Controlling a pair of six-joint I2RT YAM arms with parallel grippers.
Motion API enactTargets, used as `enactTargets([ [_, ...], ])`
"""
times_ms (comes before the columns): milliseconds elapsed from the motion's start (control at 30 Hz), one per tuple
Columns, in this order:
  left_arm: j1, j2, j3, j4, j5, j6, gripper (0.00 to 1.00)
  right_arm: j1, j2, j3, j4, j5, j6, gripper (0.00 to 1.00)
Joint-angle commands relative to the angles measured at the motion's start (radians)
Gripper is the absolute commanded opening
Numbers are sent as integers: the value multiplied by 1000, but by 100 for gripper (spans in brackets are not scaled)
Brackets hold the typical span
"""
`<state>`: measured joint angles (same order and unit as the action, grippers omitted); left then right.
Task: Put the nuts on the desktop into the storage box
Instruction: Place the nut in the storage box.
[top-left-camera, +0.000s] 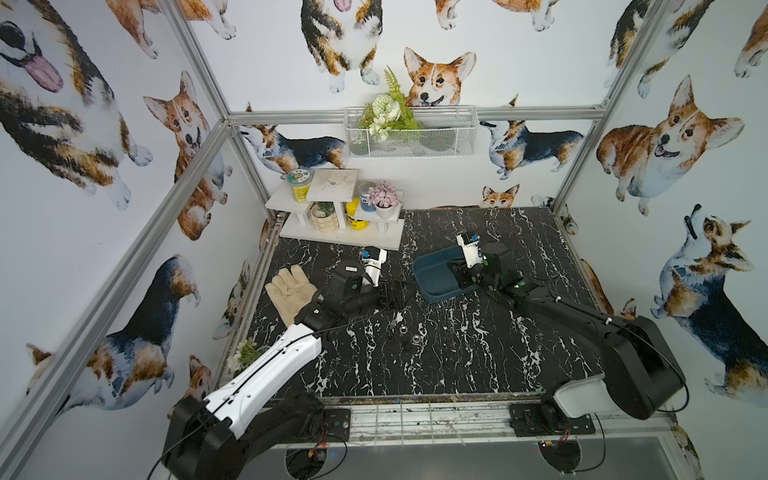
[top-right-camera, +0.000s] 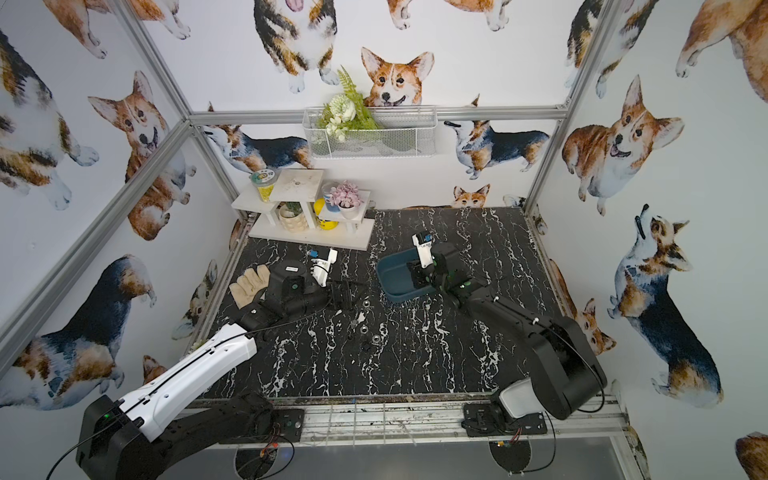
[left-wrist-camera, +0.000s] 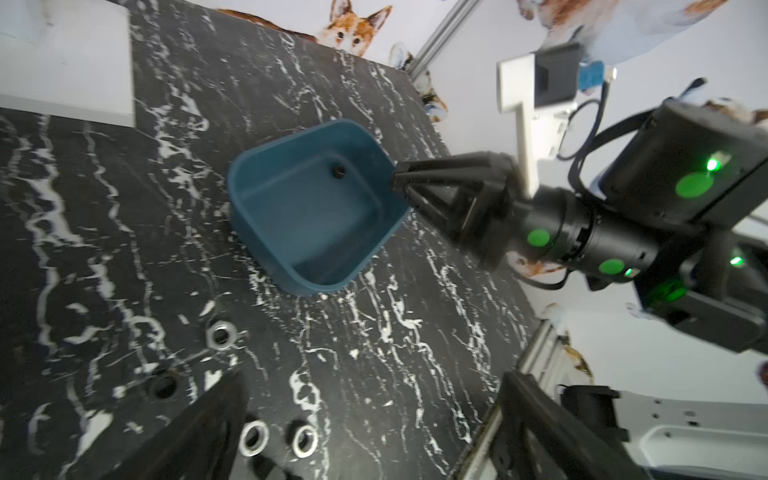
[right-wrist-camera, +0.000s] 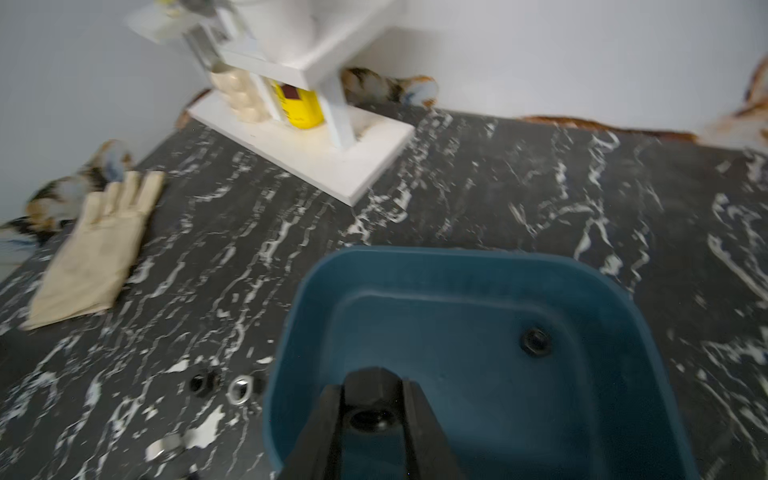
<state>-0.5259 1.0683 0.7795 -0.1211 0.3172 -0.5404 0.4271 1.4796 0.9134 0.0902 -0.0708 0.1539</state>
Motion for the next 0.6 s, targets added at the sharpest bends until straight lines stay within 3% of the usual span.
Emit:
enactTargets([
  [0,-1,-11,-9,-98,-74,143,100,-33,119,126,-283,93,34,22],
  [267,-6,-127,-136,-38,-42,244,100,-42,324,296,-409,226,29,22],
  [567,-6,-231,-208,-46,-158,286,100,-42,471,427,-432,228,46,22],
])
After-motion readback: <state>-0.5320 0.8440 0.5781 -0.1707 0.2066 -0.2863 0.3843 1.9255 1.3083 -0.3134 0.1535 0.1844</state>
